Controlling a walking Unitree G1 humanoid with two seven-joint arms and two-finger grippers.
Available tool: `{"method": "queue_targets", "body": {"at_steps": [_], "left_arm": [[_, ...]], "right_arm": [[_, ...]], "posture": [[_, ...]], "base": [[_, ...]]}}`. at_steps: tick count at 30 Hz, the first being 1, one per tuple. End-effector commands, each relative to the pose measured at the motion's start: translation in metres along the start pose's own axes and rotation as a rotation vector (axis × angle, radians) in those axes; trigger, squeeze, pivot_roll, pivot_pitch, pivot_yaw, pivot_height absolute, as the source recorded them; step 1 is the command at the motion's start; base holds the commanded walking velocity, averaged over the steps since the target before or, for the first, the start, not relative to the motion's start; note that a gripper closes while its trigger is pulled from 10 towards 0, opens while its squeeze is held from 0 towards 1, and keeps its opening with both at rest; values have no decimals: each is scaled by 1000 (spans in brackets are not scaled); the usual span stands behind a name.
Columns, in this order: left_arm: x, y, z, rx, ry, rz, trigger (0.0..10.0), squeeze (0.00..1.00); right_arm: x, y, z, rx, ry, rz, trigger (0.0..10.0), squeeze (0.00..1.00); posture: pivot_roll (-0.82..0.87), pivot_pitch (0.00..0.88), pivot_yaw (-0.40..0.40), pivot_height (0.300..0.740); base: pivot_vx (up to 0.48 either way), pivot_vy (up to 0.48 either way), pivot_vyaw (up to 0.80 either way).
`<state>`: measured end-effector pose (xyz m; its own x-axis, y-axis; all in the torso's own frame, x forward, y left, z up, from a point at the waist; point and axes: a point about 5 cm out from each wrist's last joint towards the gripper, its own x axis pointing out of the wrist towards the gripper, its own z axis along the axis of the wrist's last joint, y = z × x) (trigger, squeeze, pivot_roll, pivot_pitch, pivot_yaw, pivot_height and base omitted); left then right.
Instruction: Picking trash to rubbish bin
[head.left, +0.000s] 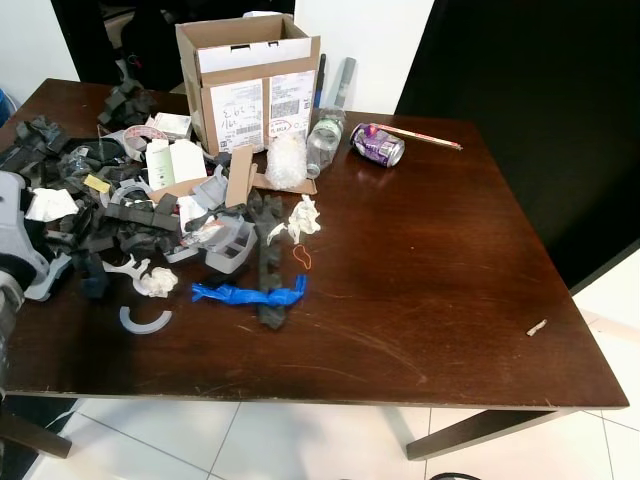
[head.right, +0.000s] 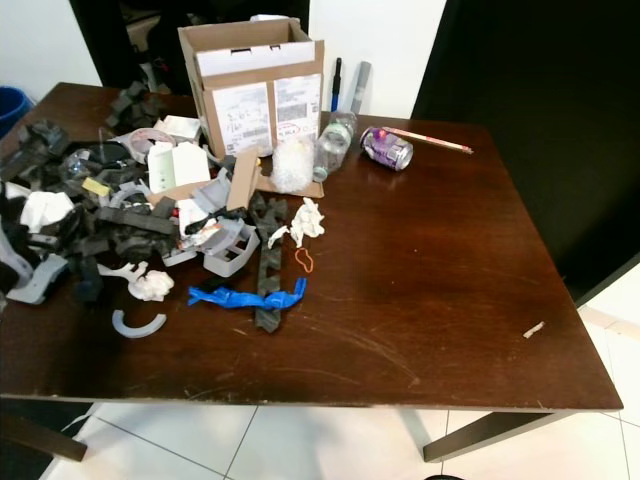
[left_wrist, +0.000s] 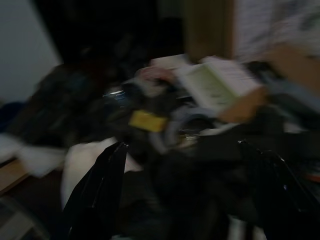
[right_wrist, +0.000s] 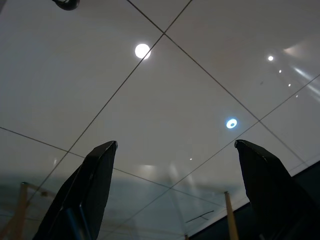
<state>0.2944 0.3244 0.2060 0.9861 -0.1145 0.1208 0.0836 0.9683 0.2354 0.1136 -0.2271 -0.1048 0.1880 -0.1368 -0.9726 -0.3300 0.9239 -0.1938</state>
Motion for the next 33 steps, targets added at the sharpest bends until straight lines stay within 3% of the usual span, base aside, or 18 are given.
{"method": "queue_targets", "body": {"at_steps": [1,4,10,11,12,14,15,16,23,28,29,30,33], "left_arm": [[-3,-11,-1,-14,-7,-83,10000,0],[-5,-19,-3,11,-4,-140,10000,0],[-4,-21,-17,108,93,-120,10000,0],[-3,-15,-28,204,185,-53,10000,110],[-1,-11,-35,293,232,-17,10000,1000],[-1,-11,-35,293,232,-17,10000,1000],[1,-9,-40,433,281,3,10000,1000],[1,-9,-40,464,287,-3,10000,1000],[11,-8,-32,606,289,-36,10000,1000],[16,-6,-34,656,295,-21,10000,1000],[17,-6,-35,665,294,-16,10000,451],[18,-7,-36,663,294,-19,10000,27],[20,-8,-39,661,296,-28,10000,0]], "right_arm": [[0,-1,-5,-3,17,-2,10000,0],[0,-1,-4,-6,15,-3,10000,0],[0,-2,-2,-7,11,-5,10000,0],[0,-2,-2,-8,12,-6,10000,0],[0,-2,-2,-11,14,-6,10000,0],[0,-2,-2,-11,14,-6,10000,0],[0,-2,-3,-19,17,-7,10000,0],[0,-2,-3,-21,18,-7,10000,0],[0,-2,-7,-9,24,-5,10000,0],[0,-2,-11,-6,33,-6,10000,0],[0,-2,-13,-6,37,-7,10000,0],[0,-2,-15,-6,41,-7,10000,0],[0,-3,-17,-6,45,-9,10000,0]], "posture": [[251,141,-98,740],[250,138,-99,740],[247,140,-101,740],[244,145,-102,740],[244,148,-104,740],[244,148,-104,740],[237,157,-104,740],[237,157,-104,740],[218,171,-98,740],[203,182,-97,740],[198,185,-98,740],[196,186,-99,740],[192,189,-101,740]], "base": [[0,0,0],[0,0,0],[0,0,0],[0,0,0],[0,0,0],[0,0,0],[0,0,0],[0,0,0],[0,0,0],[0,0,0],[0,0,0],[0,0,0],[0,0,0]]}}
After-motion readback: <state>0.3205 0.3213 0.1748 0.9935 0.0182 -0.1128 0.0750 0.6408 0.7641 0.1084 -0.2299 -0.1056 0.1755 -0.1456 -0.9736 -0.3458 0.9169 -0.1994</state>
